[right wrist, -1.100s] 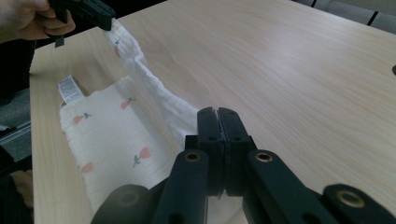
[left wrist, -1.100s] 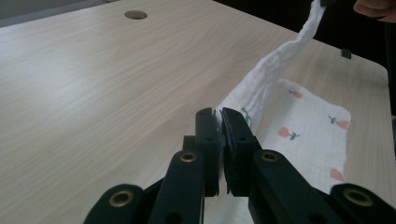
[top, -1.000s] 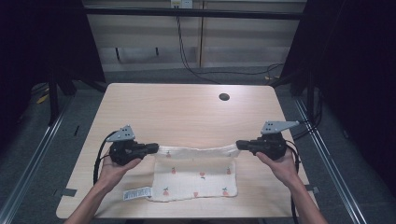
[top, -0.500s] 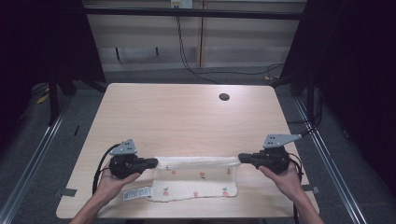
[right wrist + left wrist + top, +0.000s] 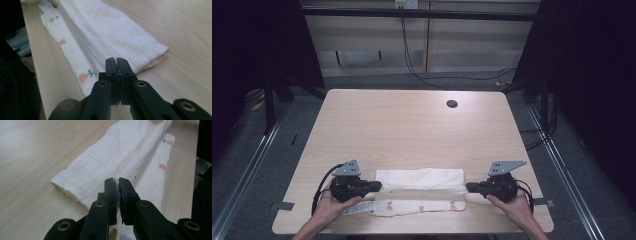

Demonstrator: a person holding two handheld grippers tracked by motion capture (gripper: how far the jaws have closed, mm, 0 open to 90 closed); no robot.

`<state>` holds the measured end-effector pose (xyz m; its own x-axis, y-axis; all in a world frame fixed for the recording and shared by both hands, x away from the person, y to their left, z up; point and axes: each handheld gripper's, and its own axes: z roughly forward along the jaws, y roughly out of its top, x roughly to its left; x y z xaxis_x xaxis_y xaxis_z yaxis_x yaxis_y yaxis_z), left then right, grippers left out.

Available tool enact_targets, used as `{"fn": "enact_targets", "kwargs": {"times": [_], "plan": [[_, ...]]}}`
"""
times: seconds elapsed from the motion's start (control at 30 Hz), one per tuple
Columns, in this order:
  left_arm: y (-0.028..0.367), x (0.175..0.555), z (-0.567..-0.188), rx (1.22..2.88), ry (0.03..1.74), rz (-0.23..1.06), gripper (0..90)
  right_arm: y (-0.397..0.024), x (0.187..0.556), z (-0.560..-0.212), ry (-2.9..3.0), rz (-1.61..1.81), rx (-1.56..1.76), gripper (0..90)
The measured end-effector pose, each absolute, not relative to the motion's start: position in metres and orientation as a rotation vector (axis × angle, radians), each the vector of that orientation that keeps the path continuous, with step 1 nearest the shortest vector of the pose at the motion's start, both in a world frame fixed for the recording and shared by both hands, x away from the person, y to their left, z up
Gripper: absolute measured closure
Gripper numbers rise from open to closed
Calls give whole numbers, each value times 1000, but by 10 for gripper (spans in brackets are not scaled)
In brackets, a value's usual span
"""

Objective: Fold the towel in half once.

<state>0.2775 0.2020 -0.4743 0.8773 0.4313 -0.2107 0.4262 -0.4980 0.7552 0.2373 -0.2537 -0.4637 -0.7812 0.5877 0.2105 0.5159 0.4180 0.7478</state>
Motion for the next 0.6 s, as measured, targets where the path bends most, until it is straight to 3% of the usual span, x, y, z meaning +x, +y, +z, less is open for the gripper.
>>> {"fn": "enact_targets", "kwargs": {"times": [0.27,0.6], "plan": [[200,270,-482,2207,578,-41,833,-250,226,-475,2641,1255,990,868],[211,268,-478,2144,575,-88,835,-245,221,-472,2653,1306,1002,715]]}}
